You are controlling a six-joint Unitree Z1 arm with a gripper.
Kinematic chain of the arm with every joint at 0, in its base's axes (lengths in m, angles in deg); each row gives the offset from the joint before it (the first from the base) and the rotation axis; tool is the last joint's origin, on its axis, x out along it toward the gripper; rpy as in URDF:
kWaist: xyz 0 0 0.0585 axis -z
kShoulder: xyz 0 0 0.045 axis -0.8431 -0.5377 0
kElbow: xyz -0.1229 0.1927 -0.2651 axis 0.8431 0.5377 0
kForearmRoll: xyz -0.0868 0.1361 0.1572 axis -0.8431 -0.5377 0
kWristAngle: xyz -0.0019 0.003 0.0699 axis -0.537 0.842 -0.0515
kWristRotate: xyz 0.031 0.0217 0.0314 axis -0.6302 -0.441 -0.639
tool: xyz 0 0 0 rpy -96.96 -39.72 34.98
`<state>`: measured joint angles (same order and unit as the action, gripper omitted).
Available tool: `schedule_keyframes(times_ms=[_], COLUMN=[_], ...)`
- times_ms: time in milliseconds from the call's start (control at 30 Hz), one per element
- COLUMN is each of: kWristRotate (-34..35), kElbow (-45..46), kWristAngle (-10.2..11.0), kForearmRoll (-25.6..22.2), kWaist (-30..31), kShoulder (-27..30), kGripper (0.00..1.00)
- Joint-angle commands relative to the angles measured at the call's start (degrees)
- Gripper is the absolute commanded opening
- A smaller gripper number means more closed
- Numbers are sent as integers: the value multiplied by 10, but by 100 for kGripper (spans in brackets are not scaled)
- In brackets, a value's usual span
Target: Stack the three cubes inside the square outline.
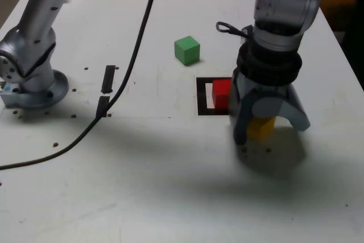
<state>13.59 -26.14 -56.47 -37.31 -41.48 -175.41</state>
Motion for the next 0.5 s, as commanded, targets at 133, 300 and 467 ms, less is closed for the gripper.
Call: schedule_keyframes(times_ms=[133,300,467], kWristRotate=[-7,-15,-16], kElbow=[6,11,12], kWristAngle=[-3,-3,0], kForearmRoll=[0,-8,-22], kWaist=[-10,-17,-22], kShoulder=[-7,-10,-8], kGripper=[97,88,62])
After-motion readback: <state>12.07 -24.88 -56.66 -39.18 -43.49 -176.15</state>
